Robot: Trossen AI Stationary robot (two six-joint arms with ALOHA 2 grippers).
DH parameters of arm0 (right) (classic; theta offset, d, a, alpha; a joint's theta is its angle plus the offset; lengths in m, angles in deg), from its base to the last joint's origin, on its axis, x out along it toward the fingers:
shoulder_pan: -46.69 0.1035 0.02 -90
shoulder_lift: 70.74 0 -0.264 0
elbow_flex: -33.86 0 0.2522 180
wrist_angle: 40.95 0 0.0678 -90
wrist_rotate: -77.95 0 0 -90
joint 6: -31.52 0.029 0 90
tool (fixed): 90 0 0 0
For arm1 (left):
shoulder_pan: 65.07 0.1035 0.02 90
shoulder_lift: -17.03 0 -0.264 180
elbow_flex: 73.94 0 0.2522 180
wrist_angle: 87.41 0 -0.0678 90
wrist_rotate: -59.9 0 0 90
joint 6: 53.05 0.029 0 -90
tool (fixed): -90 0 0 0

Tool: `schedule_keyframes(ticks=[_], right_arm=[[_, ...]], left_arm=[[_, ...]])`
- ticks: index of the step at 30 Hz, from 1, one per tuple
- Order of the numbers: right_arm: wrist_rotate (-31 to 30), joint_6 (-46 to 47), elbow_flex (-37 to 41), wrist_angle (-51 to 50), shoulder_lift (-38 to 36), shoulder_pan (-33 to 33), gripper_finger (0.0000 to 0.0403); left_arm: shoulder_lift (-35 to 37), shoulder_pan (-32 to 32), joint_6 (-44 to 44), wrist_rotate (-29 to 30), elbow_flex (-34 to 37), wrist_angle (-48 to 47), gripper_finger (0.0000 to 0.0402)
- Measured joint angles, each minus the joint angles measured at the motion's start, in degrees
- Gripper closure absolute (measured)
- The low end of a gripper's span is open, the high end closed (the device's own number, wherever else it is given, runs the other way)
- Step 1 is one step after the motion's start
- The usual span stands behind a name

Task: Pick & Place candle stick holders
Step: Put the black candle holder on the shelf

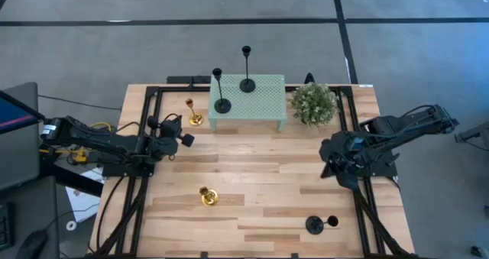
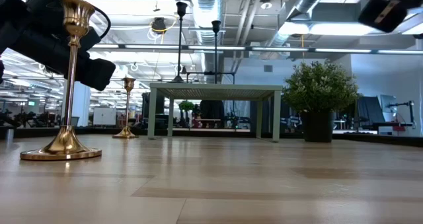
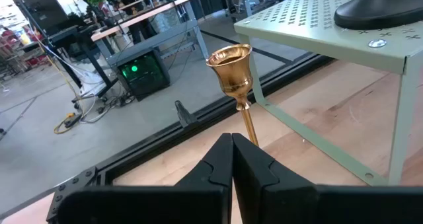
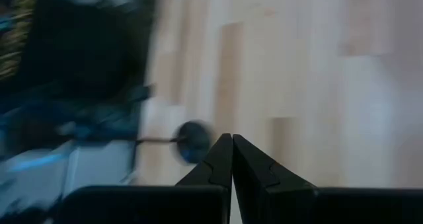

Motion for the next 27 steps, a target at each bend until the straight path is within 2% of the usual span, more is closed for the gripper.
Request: schedule_keyframes(ticks=[2, 8, 14, 20, 23, 27], right_arm=[[2.43, 0.29, 0.0, 0.96, 0.04, 2.31, 0.0403], [2.45, 1.17, 0.0, 1.59, 0.83, 7.02, 0.0403], [2.81, 14.23, 0.0, 1.92, 2.0, 8.58, 0.0403], [3.86, 23.56, 0.0, 1.4, 1.84, 13.77, 0.0403], [1.36, 26.95, 0.0, -0.82, 2.37, 18.94, 0.0403], [-6.25, 28.36, 0.0, -1.35, 4.16, 26.96, 0.0403]], left_arm=[[0.0, 0.0, 0.0, 0.0, 0.0, 0.0, 0.0398], [0.0, 0.0, 0.0, 0.0, 0.0, 0.01, 0.0398], [-0.02, 0.0, -0.18, -0.02, -0.02, 0.39, 0.0398], [-0.02, 0.0, -0.22, -2.01, -0.04, 0.81, 0.0398], [-0.02, 0.0, -0.24, -3.79, -0.04, 0.85, 0.0398], [-0.02, 0.0, -0.22, -4.09, -0.04, 0.85, 0.0398]])
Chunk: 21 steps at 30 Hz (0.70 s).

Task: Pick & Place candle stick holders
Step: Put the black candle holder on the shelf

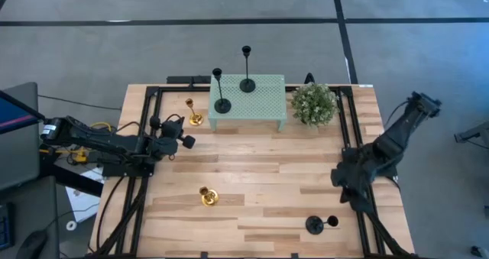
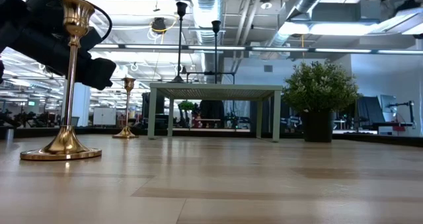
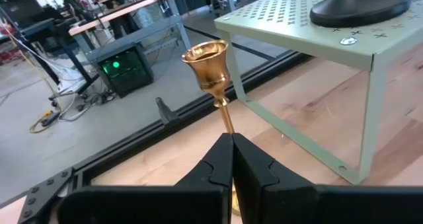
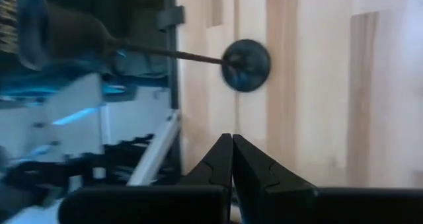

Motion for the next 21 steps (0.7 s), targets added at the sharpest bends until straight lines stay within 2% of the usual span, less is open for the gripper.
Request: schedule_keyframes(ticks=[8, 14, 17, 21], right_arm=[[-15.87, 9.33, 0.0, 1.33, 3.89, 13.99, 0.0403], [-28.27, 10.03, 0.0, 8.28, 7.82, 20.61, 0.0403], [-28.8, 11.83, 0.0, 9.6, 10.49, 20.74, 0.0403], [-27.75, 20.67, 0.0, 9.46, 14.06, 20.2, 0.0402]], left_arm=[[0.0, 0.0, 0.0, -0.02, 0.0, 0.0, 0.0398], [0.0, 0.0, 0.06, -0.02, 0.0, 0.0, 0.0398], [0.0, 0.0, 0.08, -0.02, 0.0, 0.0, 0.0398], [0.0, 0.01, 0.11, -0.02, 0.0, 0.0, 0.0398]])
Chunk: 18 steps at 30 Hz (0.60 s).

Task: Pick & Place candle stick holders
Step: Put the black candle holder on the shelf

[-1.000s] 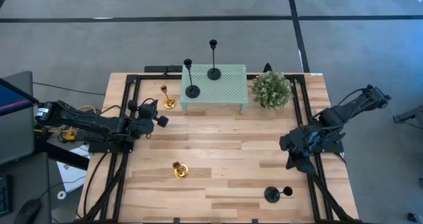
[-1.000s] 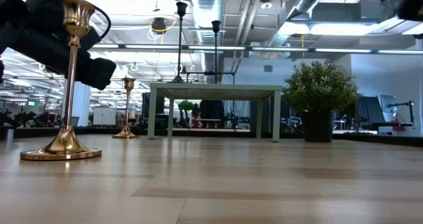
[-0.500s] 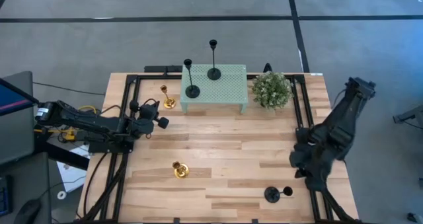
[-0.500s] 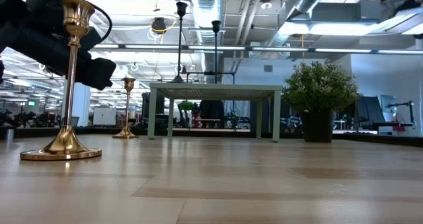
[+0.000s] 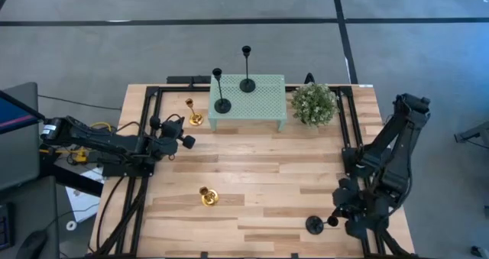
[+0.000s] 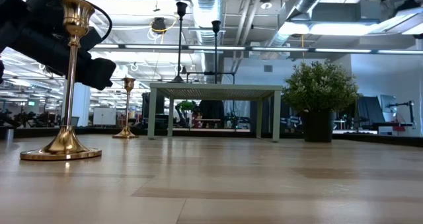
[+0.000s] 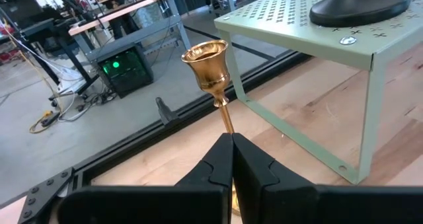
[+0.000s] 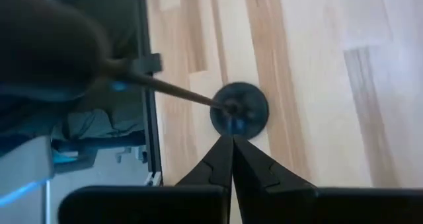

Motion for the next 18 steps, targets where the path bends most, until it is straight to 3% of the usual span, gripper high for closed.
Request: schedule_keyframes(ticks=[4, 18], right_arm=[[0.59, 1.78, 0.0, 1.82, 2.42, 0.02, 0.038], [0.59, 0.87, 0.0, 6.54, 3.43, 0.22, 0.0233]], left_arm=[[0.0, -0.01, 0.04, 0.0, 0.0, 0.02, 0.0398], [0.0, -0.01, -1.42, -0.02, 0.0, 0.85, 0.0398]])
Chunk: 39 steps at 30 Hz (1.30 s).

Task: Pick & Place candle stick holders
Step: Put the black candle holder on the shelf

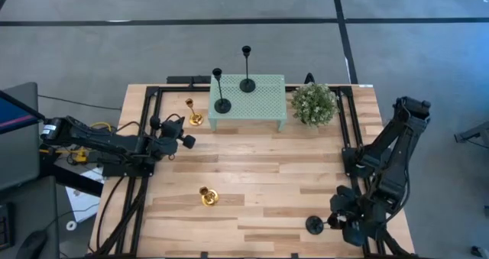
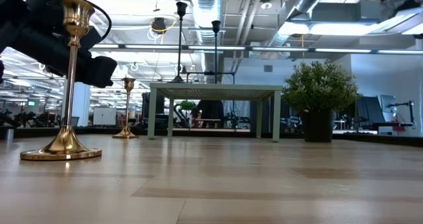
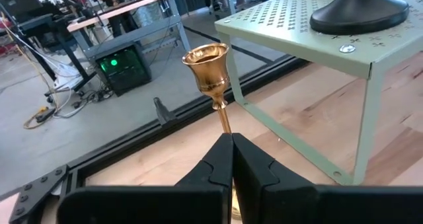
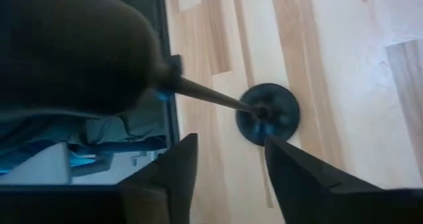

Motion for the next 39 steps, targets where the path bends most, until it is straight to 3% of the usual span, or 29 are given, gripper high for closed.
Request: schedule_keyframes(ticks=[9, 19, 29, 33, 39], right_arm=[[-0.02, -0.03, 0.0, 3.37, -2.44, -1.14, 0.0196], [-0.03, -0.2, 0.0, 3.85, -2.55, -3.42, 0.0218], [0.78, -3.61, 0.0, 9.24, -2.64, 0.11, 0.0252], [-3.54, -4.13, 0.0, 9.15, -2.64, 4.03, 0.0269], [-17.42, -7.48, 0.0, 7.96, -2.83, 12.76, 0.0296]], left_arm=[[0.0, 0.0, -0.17, 0.0, 0.0, 0.02, 0.0398], [-0.02, 0.0, -0.17, -0.01, 0.0, 0.02, 0.0398], [-0.02, 0.0, -0.17, -0.01, 0.0, 0.02, 0.0398], [-0.04, 0.0, -0.2, 0.0, 0.0, 0.02, 0.0398], [-0.04, 0.01, -0.2, 0.0, 0.0, 0.18, 0.0398]])
